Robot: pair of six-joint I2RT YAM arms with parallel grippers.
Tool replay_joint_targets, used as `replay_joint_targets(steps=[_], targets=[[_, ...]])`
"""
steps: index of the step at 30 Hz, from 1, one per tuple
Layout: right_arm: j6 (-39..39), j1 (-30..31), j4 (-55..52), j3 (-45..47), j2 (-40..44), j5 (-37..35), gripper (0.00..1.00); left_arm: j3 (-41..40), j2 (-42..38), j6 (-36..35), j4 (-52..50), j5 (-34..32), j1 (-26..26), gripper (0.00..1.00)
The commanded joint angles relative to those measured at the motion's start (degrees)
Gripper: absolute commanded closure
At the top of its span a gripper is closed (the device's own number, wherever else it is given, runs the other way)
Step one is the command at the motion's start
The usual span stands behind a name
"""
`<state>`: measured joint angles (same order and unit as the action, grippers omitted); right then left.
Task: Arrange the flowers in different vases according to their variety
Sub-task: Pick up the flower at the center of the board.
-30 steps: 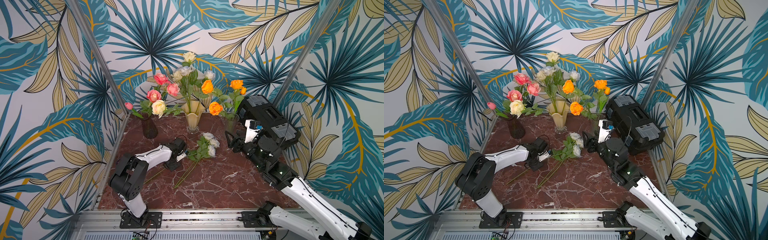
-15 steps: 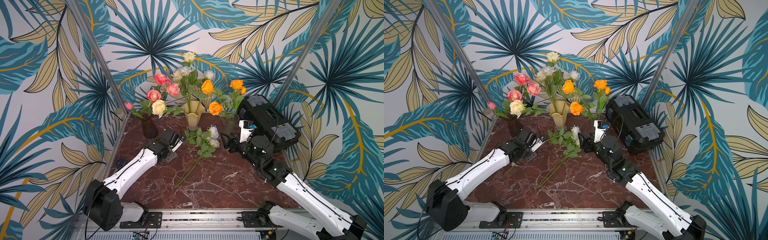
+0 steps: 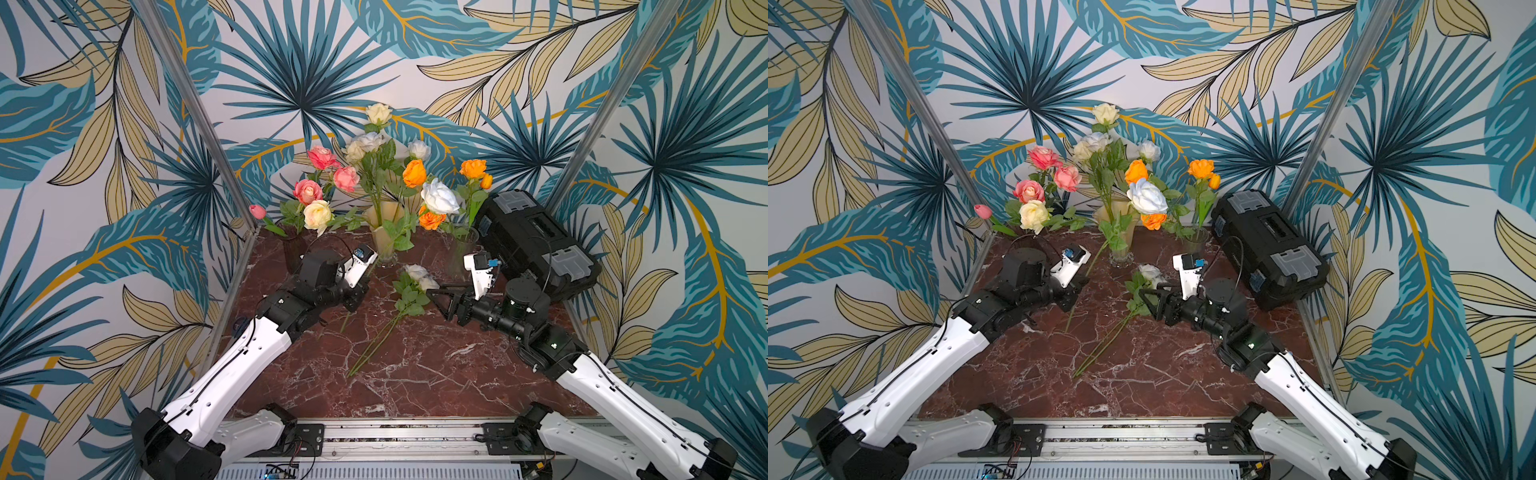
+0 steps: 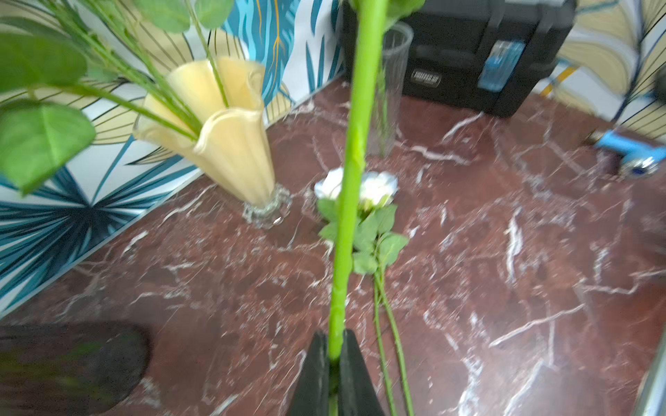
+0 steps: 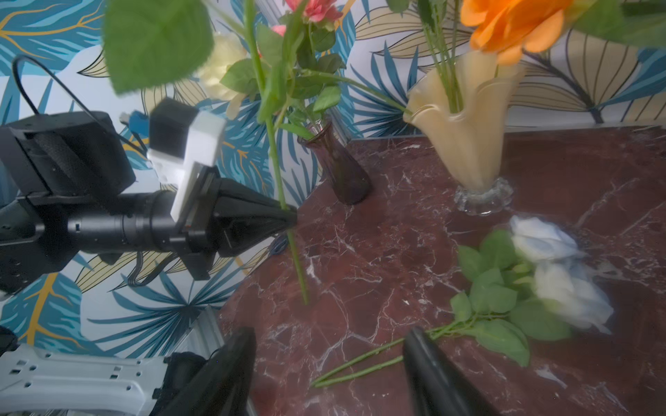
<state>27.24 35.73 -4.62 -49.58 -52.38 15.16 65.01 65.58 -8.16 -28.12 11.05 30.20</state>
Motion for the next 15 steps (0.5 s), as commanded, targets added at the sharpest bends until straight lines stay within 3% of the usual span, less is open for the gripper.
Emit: replay_joint_targets(steps=[1,15], targets=[[-0.7,1.4,0.0,-1.6,-1.9,4.9,0.31,3.9,-0.2,6.9,9.0,7.8,1.0,1.00],[-6.7,4.9,3.6,-10.7,-14.3,0.1,0.31,8.2,2.1,17.7,20.3,15.1,1.4,1.00]])
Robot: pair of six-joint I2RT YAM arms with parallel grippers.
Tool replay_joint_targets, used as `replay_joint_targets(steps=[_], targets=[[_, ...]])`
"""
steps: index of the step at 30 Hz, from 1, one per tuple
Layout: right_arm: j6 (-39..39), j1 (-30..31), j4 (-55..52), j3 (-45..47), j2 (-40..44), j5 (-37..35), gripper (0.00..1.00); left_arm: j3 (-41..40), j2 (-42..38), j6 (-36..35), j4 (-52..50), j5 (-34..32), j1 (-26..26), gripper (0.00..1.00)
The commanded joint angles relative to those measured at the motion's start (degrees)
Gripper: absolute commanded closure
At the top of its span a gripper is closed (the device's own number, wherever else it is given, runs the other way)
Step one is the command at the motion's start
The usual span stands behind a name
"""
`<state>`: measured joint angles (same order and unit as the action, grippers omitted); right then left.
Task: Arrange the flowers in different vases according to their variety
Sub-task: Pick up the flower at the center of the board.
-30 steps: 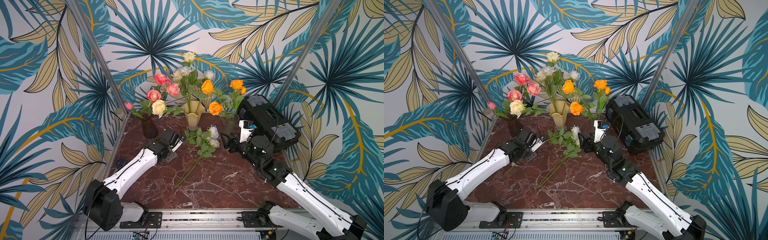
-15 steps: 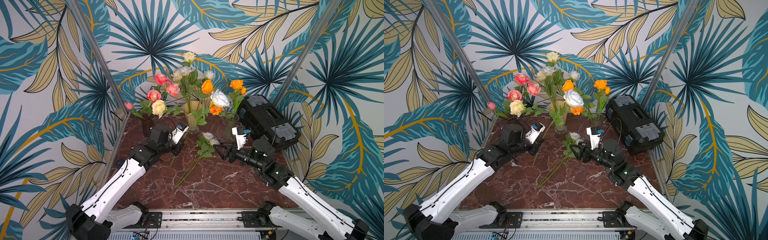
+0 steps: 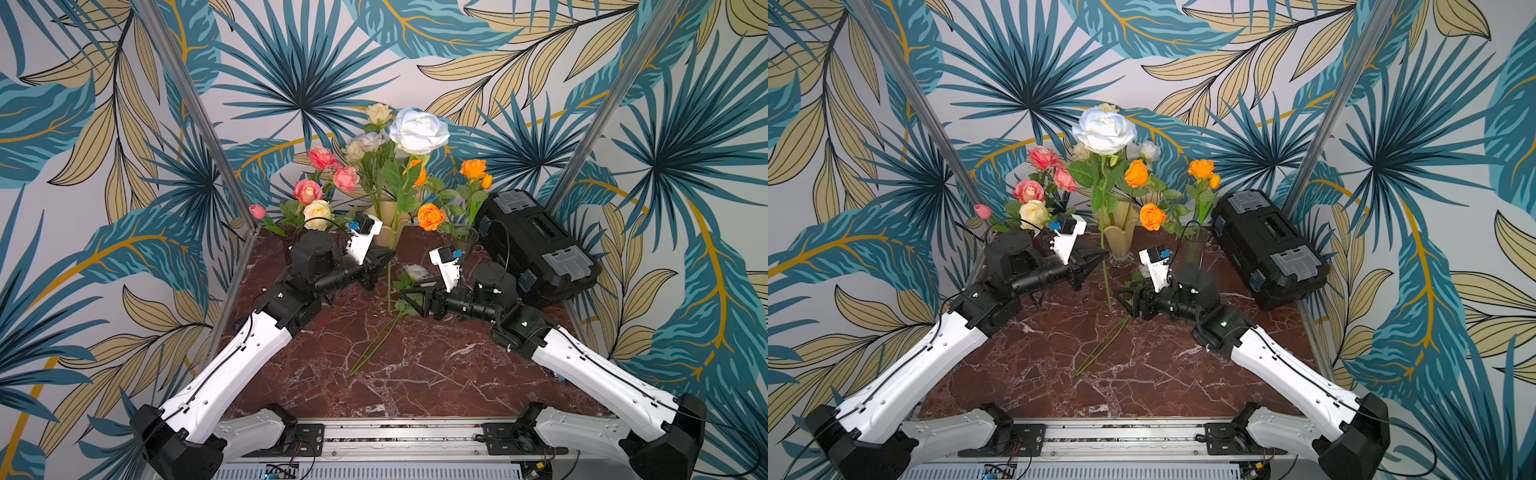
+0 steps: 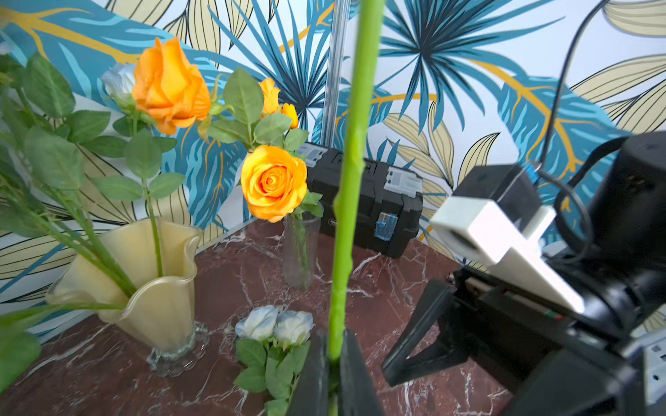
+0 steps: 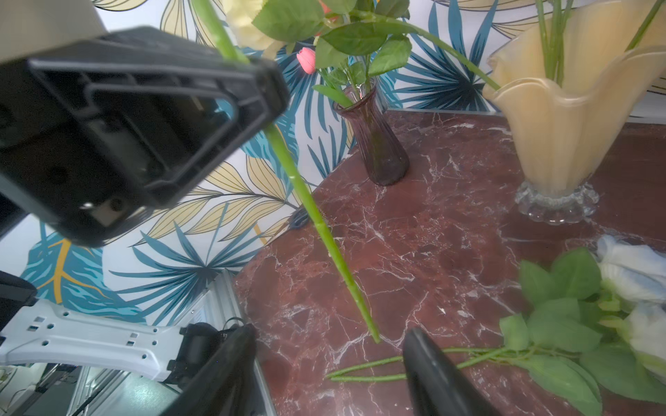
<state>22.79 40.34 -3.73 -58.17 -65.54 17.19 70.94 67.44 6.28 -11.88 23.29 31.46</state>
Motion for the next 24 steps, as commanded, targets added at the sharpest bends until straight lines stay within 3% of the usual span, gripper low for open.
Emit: replay_joint_targets(steps=[1,14,20,24], targets=[[-2.6,0.4,3.1,-2.7,-1.8,-1.7,0.31,2.2,0.3,3.8,4.4,3.3,0.1,1.00],[-5.2,0.8,4.7,-10.2,-9.1,-3.1,0.42,2.2,0.9,3.9,4.3,5.1,1.0,1.00],[-5.2,0.9,4.4,-11.3,-10.0,-3.8,0.79,2.1,0.9,3.5,4.1,5.2,1.0,1.00],[-5.3,1.0,4.4,-11.7,-10.1,-3.8,0.98,2.1,0.9,3.3,4.2,5.0,1.0,1.00]])
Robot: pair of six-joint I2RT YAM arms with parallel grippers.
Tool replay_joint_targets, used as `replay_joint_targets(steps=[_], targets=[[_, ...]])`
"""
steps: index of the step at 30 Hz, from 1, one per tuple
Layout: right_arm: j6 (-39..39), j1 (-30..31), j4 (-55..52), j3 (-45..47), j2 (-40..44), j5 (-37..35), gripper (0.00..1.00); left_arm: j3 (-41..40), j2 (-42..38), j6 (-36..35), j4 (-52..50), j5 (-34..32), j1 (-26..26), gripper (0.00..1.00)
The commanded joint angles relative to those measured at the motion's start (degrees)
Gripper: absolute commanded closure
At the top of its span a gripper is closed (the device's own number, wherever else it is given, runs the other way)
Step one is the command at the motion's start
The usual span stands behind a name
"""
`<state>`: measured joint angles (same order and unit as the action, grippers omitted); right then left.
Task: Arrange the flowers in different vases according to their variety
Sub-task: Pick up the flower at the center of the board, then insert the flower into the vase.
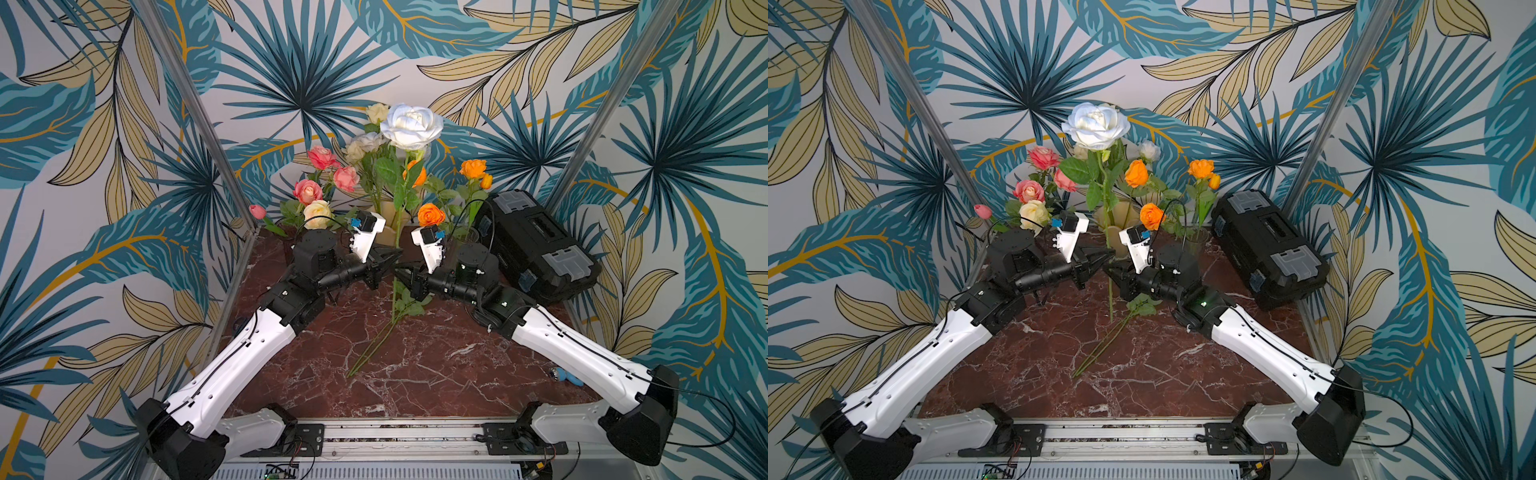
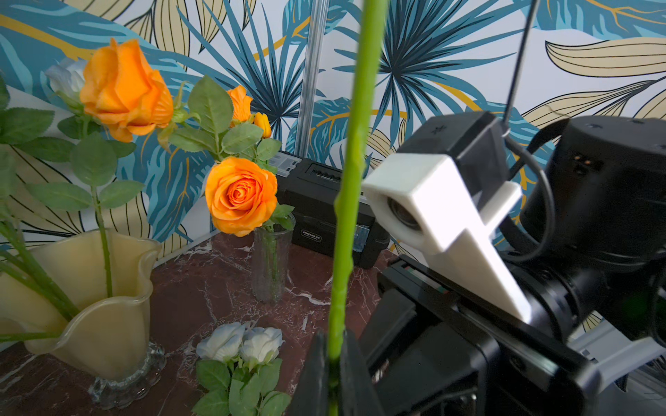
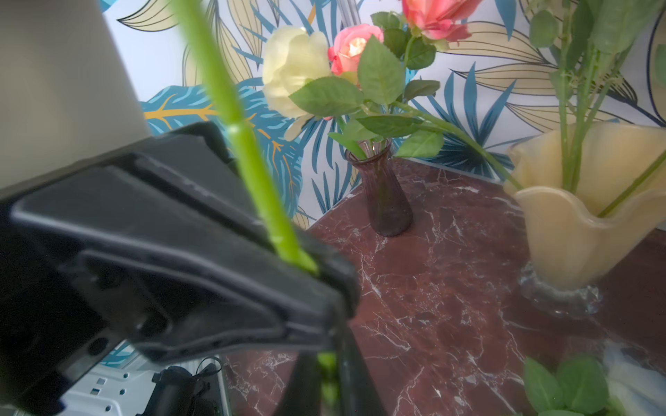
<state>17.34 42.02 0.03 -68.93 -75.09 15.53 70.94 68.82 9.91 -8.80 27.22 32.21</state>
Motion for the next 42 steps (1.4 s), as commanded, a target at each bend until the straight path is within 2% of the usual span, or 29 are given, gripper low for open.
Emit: replay_joint_targets(steps=[1,5,6,8,10,12,18,25,33,38,42], targets=[[0.2,-0.6,0.5,-1.0,-0.6,-2.3,1.00,2.1,-0.4,-0.3,1.1,1.1,0.2,1.00],[0.2,-0.5,0.3,-1.1,-0.5,-3.0,1.00,2.1,-0.6,-0.4,0.7,0.0,0.3,1.00],[0.1,-0.5,0.2,-1.1,-0.5,-3.6,1.00,2.0,-0.9,-0.4,0.5,-0.6,0.3,0.92],[-0.8,-0.5,0.0,-0.9,-0.2,-6.1,1.00,1.8,-1.7,-0.5,-0.1,-3.0,0.2,0.56],[-2.3,-0.5,0.0,-1.0,-0.1,-9.3,1.00,1.1,-3.0,-0.6,-0.6,-5.2,0.2,0.30],[-4.6,-0.6,-0.8,-2.3,-0.7,-11.7,1.00,-0.2,-4.8,-0.9,-0.6,-6.7,0.2,0.18],[-10.8,-2.2,-2.8,-12.7,-7.1,-14.7,1.00,-6.6,-10.7,-1.3,-3.4,-10.4,0.0,0.14],[-16.9,-4.3,-3.9,-31.0,-20.8,-18.6,1.00,-18.8,-16.2,1.5,-3.2,-12.6,-1.6,0.14],[-21.0,-6.5,-5.0,-52.3,-37.5,-23.5,1.00,-30.8,-16.4,6.3,-0.5,-13.9,-3.3,0.13],[-20.9,-8.3,-6.0,-62.6,-45.5,-25.4,1.00,-33.9,-16.8,7.6,-0.3,-13.9,-3.4,0.13],[-21.4,-9.0,-5.5,-65.6,-49.7,-26.4,1.00,-33.8,-17.2,6.9,-1.5,-13.8,-3.5,0.13]])
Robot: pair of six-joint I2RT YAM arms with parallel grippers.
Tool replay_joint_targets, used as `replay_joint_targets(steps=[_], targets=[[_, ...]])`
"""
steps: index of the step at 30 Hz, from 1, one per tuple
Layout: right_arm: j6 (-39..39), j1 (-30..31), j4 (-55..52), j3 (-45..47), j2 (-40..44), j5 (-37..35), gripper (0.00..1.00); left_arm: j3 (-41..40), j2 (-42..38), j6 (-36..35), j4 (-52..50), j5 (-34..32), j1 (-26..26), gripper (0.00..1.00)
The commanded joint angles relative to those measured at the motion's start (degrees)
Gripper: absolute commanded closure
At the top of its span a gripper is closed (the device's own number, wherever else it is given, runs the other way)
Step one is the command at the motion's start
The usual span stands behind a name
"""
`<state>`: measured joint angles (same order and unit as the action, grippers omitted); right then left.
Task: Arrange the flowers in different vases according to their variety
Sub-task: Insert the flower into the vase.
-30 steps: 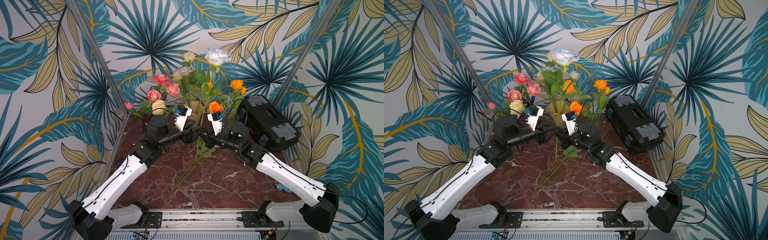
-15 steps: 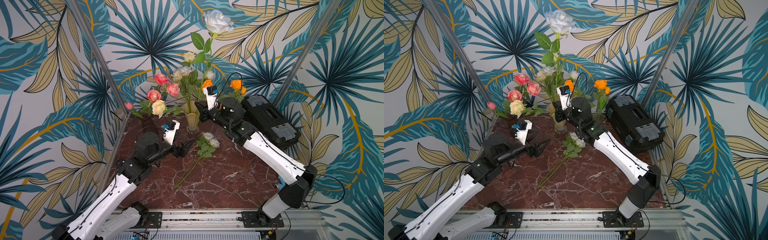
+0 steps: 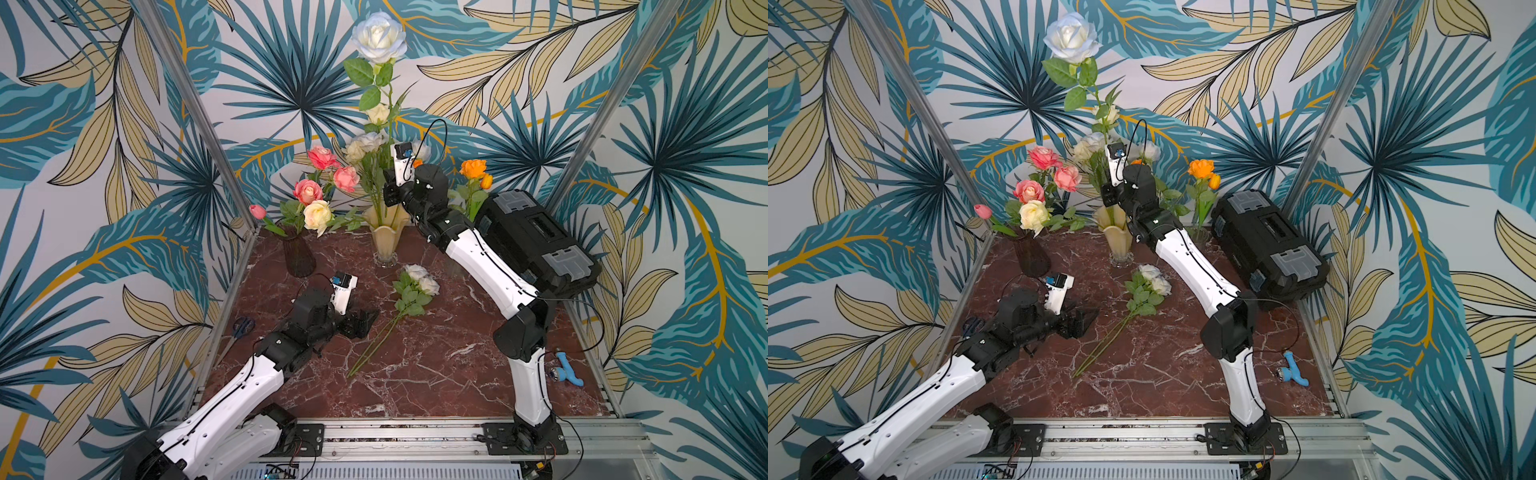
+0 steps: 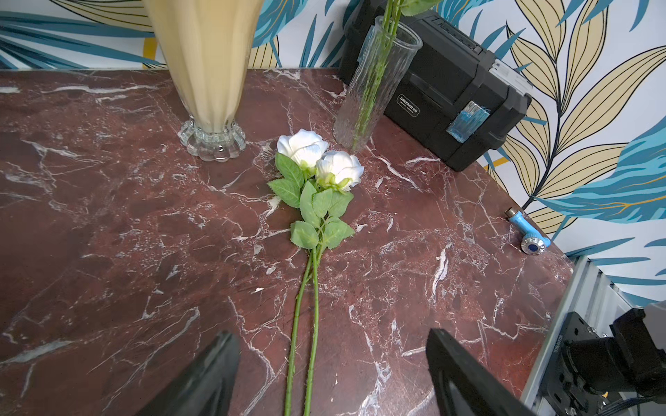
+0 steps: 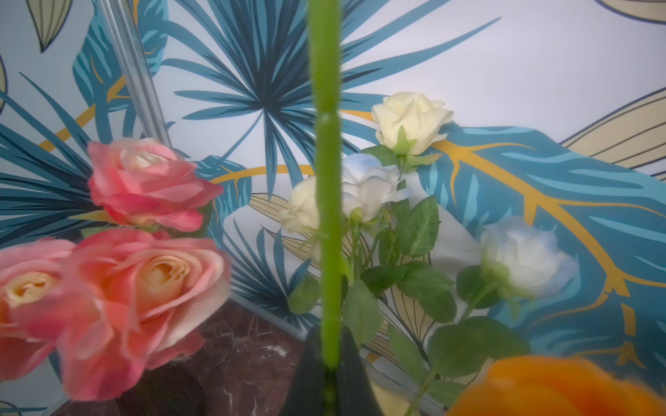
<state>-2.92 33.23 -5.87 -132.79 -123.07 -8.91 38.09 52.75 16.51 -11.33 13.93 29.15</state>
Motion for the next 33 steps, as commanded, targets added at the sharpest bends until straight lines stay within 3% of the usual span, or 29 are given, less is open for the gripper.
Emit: replay_joint_targets(steps=[1,11,15,18,26,33], targets=[[-1.1,-0.3,0.6,-2.2,-2.5,-2.1,1.00,-0.9,-1.2,0.2,0.9,-0.6,-0.5,0.13],[2.4,-0.3,5.0,3.2,-4.9,-4.5,0.98,-0.7,-0.3,-0.3,0.5,-0.8,-1.4,0.13],[3.6,-0.3,6.8,7.3,-3.4,-5.5,0.62,-0.5,0.1,-0.7,0.4,-1.0,-1.5,0.13],[4.2,-0.3,7.6,9.3,-2.0,-5.8,0.48,-0.3,0.7,-0.9,0.6,-0.6,-1.6,0.13],[4.9,0.1,8.9,14.9,3.7,-5.0,0.45,1.0,3.2,-1.3,0.2,1.4,-1.6,0.13],[7.2,1.5,10.9,29.3,16.0,-1.5,0.42,3.2,7.2,-2.6,-2.6,2.1,-1.5,0.13]])
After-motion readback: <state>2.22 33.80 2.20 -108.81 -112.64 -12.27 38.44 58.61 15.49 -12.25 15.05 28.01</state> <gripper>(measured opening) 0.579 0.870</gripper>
